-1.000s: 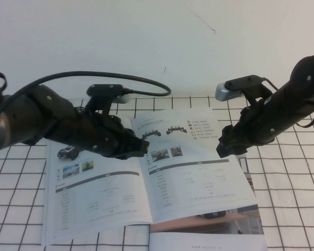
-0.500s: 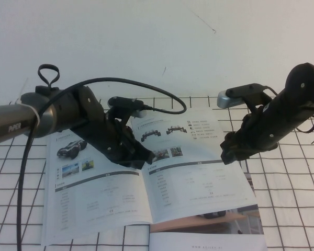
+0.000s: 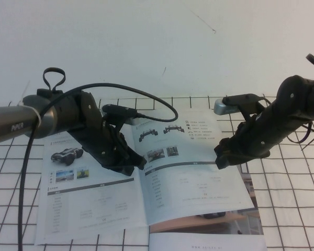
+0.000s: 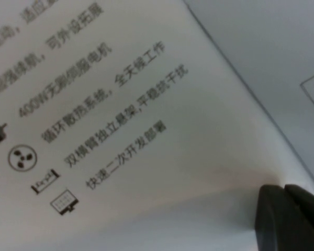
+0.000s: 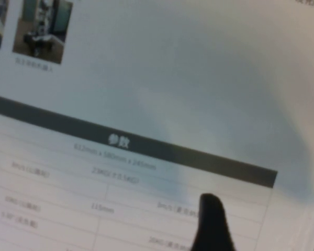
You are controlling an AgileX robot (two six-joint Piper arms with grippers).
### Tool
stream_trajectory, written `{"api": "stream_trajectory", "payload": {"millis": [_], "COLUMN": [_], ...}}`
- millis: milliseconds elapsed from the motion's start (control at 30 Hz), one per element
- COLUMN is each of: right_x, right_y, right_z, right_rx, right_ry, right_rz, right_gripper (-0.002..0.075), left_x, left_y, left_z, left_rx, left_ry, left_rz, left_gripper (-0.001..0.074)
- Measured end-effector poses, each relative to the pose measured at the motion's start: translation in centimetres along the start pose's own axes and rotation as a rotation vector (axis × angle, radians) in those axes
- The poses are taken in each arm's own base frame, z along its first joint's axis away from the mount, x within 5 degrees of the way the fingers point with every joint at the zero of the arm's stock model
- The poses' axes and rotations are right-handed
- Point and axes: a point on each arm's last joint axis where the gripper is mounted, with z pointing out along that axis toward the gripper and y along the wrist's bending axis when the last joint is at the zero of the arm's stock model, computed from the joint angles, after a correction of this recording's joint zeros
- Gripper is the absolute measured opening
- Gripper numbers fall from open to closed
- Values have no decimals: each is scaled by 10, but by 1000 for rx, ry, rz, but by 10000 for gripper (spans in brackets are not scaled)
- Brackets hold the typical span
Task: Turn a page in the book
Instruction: Open the closed book
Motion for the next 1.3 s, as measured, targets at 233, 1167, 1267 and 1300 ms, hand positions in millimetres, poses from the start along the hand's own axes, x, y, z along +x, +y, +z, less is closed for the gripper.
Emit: {"api": "stream_trajectory", "payload": {"millis": [233,1167,1267,1300], "right_x": [-1,-4,-5,-4], "right_y": [3,-3,-4,-4], "right_z": [2,16,16,17], "right_rx": [-39,-19,-7,-4], "right_ry": [-12,-47,-55,-55], "right_rz": [31,17,8,6], "right_gripper": [457,458,458,458], "left_x": [-1,-1,-1,-1], "left_y": [-1,0,0,0], "left_z": [1,1,1,1], "left_rx": [23,33,33,33], "left_ry": [-2,-5,-5,-5], "left_rz": [-14,-10,-10,-10], "left_gripper": [-3,-3,-3,-3]}}
